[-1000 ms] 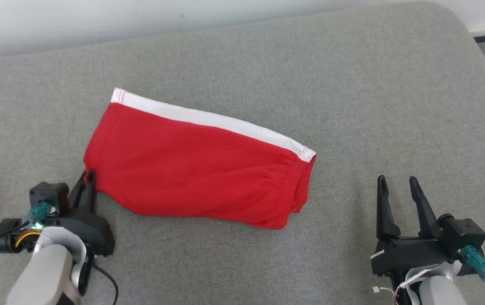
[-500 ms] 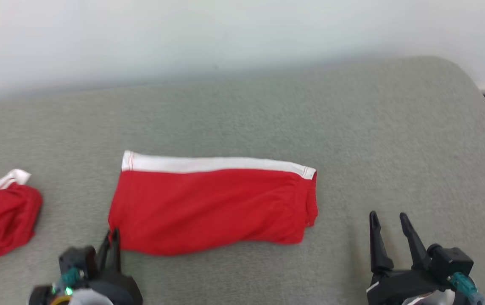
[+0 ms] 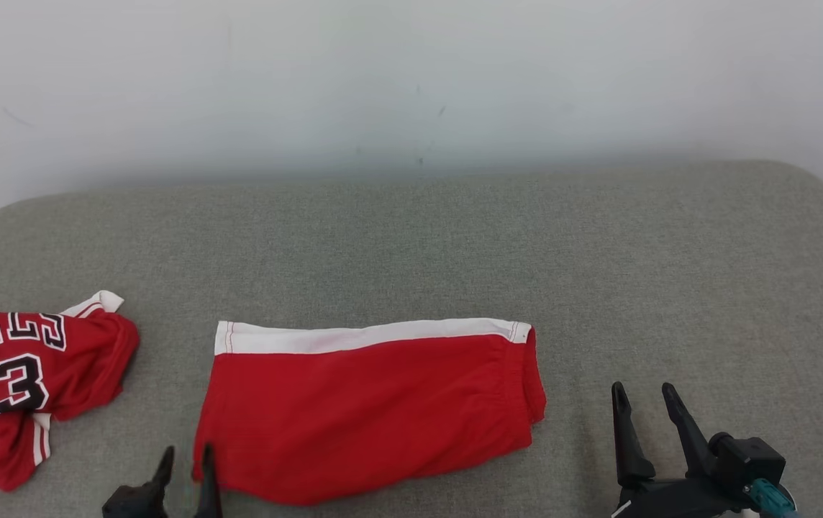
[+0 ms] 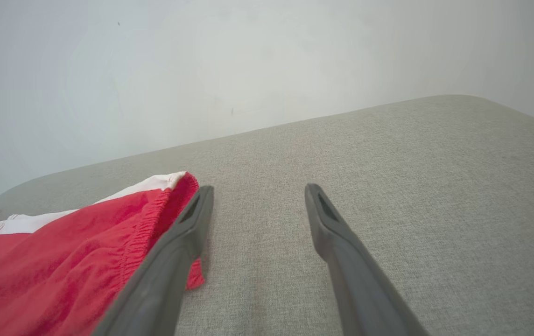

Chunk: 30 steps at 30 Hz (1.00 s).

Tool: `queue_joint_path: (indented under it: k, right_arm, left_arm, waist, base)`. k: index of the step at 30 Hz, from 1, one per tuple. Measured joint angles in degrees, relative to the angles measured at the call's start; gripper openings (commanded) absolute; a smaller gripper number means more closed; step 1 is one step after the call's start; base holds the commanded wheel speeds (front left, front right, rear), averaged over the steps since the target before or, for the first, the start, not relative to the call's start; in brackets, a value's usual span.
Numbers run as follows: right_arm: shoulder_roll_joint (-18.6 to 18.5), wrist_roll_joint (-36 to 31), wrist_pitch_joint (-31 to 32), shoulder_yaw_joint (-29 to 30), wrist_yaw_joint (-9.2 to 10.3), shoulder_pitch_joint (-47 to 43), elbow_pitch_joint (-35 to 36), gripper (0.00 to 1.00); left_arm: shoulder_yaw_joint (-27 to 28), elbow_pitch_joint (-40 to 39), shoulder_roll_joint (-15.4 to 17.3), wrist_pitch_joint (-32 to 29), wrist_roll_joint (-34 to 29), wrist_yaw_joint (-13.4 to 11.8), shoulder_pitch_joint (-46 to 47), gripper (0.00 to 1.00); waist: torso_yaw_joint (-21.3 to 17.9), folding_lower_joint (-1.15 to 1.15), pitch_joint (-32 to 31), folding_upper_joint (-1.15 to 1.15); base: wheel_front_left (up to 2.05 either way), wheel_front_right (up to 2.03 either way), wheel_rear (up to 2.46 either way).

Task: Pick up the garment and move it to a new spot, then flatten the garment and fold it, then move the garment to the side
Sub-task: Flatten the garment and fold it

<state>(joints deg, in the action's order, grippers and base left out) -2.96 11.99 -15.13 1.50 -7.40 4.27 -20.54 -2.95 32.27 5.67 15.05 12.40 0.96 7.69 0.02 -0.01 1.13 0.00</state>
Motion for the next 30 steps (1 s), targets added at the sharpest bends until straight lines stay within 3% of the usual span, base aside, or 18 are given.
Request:
queue_joint_path:
  k: [9, 16, 30]
  right_arm:
    - [0.0, 0.2, 0.0, -1.5, 0.00, 0.1, 0.2, 1.00]
    - [0.0, 0.8, 0.0, -3.1, 0.00, 0.1, 0.2, 1.00]
    - [0.0, 1.3, 0.0, -6.1, 0.00, 4.0, -1.9, 1.00]
  left_arm:
    - [1.3, -8.7, -0.5, 0.0, -6.7, -0.1, -3.6, 1.00]
    - [2.7, -13.1, -1.6, 0.0, -8.5, 0.1, -6.9, 1.00]
    - [1.5, -13.1, -2.6, 0.0, -8.6, 1.6, -5.3, 1.00]
  waist:
    - [0.2, 0.01, -0.1, 0.00]
    - [0.5, 0.01, 0.0, 0.00]
    - [3.2, 0.01, 5.2, 0.01]
  base:
    - [0.00, 0.00, 0.00]
    - [0.00, 0.00, 0.00]
    - [0.00, 0.00, 0.00]
